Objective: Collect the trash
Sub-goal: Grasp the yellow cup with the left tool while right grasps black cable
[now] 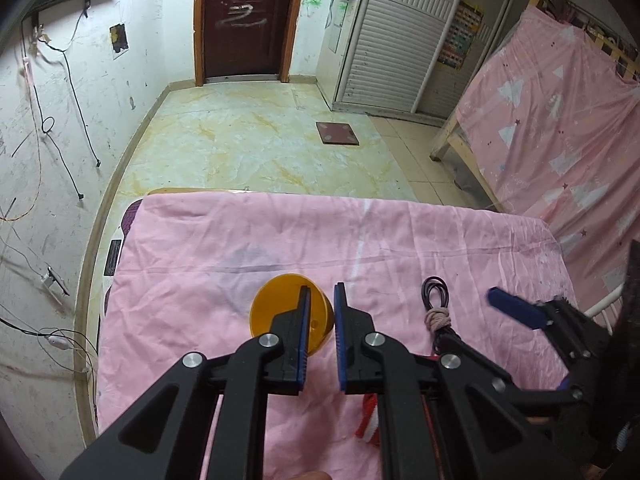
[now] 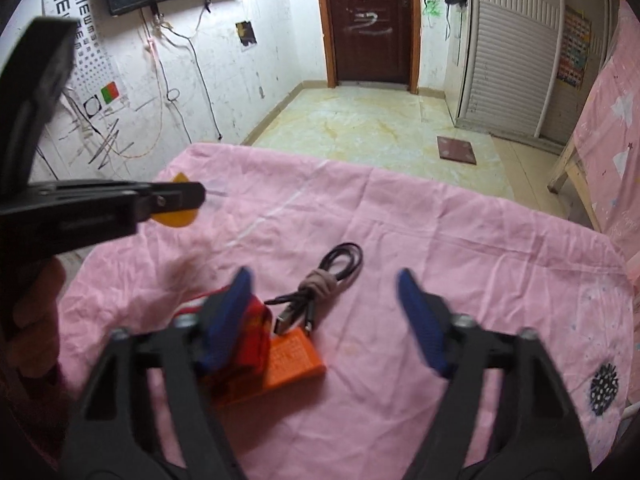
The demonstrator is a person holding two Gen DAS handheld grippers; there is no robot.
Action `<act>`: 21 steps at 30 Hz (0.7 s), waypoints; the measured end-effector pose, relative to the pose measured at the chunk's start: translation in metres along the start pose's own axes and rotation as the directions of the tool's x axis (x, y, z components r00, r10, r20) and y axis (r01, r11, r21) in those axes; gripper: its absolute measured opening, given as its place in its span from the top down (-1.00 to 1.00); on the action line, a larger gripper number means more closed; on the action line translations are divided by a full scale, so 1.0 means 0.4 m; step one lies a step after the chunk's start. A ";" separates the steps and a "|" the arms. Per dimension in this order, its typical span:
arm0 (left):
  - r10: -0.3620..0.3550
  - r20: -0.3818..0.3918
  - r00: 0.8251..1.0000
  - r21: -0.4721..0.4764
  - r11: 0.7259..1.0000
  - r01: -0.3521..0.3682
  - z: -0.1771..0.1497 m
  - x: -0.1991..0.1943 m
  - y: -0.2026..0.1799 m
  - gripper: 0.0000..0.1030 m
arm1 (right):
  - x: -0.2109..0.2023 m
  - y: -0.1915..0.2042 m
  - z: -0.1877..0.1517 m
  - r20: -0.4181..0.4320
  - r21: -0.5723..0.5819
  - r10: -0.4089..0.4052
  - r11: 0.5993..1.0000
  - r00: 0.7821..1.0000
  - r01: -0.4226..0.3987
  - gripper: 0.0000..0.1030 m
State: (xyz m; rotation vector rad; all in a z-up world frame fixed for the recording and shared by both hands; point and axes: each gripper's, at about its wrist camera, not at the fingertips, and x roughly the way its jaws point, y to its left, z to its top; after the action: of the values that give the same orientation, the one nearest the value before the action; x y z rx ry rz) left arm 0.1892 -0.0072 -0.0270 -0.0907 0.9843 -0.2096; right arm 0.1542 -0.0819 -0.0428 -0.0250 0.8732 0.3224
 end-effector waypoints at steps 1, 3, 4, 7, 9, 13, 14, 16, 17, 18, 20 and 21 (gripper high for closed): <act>-0.001 0.001 1.000 -0.005 1.000 0.001 -0.001 -0.001 0.007 0.93 | 0.008 0.002 0.001 -0.008 -0.002 -0.003 1.000 1.000 0.003 -0.15; -0.002 0.000 1.000 -0.010 1.000 0.002 -0.002 -0.001 0.017 0.93 | 0.029 0.007 0.000 -0.029 -0.003 0.000 1.000 1.000 0.000 -0.08; -0.003 -0.001 1.000 -0.012 1.000 0.003 -0.002 0.001 0.020 0.93 | 0.040 0.013 -0.001 -0.044 -0.009 0.002 1.000 0.999 -0.002 0.04; -0.003 -0.005 1.000 -0.014 1.000 0.003 -0.005 0.007 0.022 0.93 | 0.057 0.025 -0.007 -0.061 -0.021 0.000 1.000 0.998 -0.001 0.32; -0.003 -0.004 1.000 -0.015 1.000 0.003 -0.005 0.007 0.019 0.93 | 0.054 0.029 -0.006 -0.053 -0.030 -0.016 0.999 0.998 0.014 0.63; 0.000 0.006 1.000 -0.010 1.000 0.000 -0.008 -0.003 0.012 0.93 | 0.043 0.021 -0.006 -0.040 -0.024 -0.020 1.000 0.999 0.019 0.69; 0.002 0.009 1.000 -0.010 1.000 -0.002 -0.009 -0.006 0.010 0.93 | 0.038 0.021 -0.007 -0.034 -0.024 -0.019 1.000 0.999 0.018 0.69; 0.006 0.014 1.000 -0.009 1.000 -0.006 -0.011 -0.015 0.006 0.93 | 0.022 0.017 -0.009 -0.017 -0.020 -0.023 1.000 1.000 0.023 0.69; 0.009 0.017 1.000 -0.008 1.000 -0.009 -0.012 -0.020 0.003 0.93 | 0.011 0.013 -0.009 -0.007 -0.016 -0.023 1.000 1.000 0.023 0.69; 0.012 0.019 1.000 -0.005 1.000 -0.012 -0.013 -0.026 -0.001 0.93 | 0.001 0.008 -0.009 0.002 -0.013 -0.023 1.000 1.000 0.023 0.69; 0.016 0.024 1.000 0.001 1.000 -0.016 -0.016 -0.036 -0.008 0.93 | -0.016 0.001 -0.010 0.018 -0.008 -0.025 1.000 1.000 0.025 0.69; 0.020 0.029 0.999 0.006 1.000 -0.020 -0.017 -0.044 -0.016 0.93 | -0.024 -0.002 -0.010 0.026 -0.003 -0.023 1.000 0.999 0.023 0.69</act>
State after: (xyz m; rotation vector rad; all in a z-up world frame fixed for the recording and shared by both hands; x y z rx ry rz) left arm 0.1731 -0.0093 -0.0152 -0.0783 0.9556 -0.1928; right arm 0.1455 -0.0858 -0.0382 -0.0338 0.8460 0.3019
